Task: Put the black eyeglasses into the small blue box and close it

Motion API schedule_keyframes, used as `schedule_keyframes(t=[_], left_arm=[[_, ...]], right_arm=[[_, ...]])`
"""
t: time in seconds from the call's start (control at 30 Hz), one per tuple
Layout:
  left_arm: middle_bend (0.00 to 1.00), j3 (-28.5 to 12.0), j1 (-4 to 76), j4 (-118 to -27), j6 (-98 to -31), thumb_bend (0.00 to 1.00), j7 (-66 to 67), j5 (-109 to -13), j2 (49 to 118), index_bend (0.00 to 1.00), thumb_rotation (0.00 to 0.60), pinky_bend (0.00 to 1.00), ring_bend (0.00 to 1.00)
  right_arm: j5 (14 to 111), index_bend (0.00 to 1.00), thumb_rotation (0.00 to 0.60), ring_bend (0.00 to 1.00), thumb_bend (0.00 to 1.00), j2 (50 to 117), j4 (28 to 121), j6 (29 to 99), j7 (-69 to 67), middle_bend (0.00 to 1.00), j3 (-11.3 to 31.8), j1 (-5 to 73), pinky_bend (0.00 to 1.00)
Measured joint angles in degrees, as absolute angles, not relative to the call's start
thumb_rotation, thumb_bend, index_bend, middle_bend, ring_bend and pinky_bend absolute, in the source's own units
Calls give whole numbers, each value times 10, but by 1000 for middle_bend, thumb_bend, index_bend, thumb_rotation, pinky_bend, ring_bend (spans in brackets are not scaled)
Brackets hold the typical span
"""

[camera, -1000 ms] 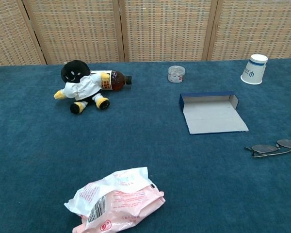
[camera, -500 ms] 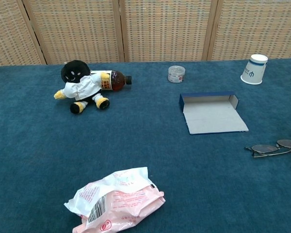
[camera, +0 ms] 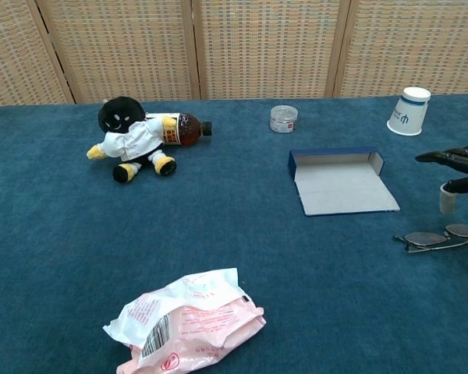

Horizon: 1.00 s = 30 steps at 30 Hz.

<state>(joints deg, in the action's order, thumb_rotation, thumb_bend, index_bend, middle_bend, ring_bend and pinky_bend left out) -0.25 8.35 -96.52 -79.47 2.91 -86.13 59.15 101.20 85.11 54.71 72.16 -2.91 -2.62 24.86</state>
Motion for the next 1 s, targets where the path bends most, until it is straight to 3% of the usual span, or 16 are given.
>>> schedule_keyframes(t=[0.1,0.33,0.53,1.0], left_arm=[[0,-2,85,-965,-791,0,30,-860,591,0,600,0,0],[0,-3,86,-965,-789,0,28,-858,591,0,600,0,0],[0,-2,87,-965,-786,0,27,-858,590,0,600,0,0],[0,-2,89,-966,-782,0,27,-856,590,0,600,0,0]], right_arm=[[1011,424,600,0,260,863,530,717,-28,8,-28,254,110],[1009,439,600,0,283,881,507,706,-24,18,-34,264,114],[1004,455,600,0,396,892,496,702,-25,19,-37,267,118],[995,518,600,0,402,911,471,700,-38,29,-45,272,143]])
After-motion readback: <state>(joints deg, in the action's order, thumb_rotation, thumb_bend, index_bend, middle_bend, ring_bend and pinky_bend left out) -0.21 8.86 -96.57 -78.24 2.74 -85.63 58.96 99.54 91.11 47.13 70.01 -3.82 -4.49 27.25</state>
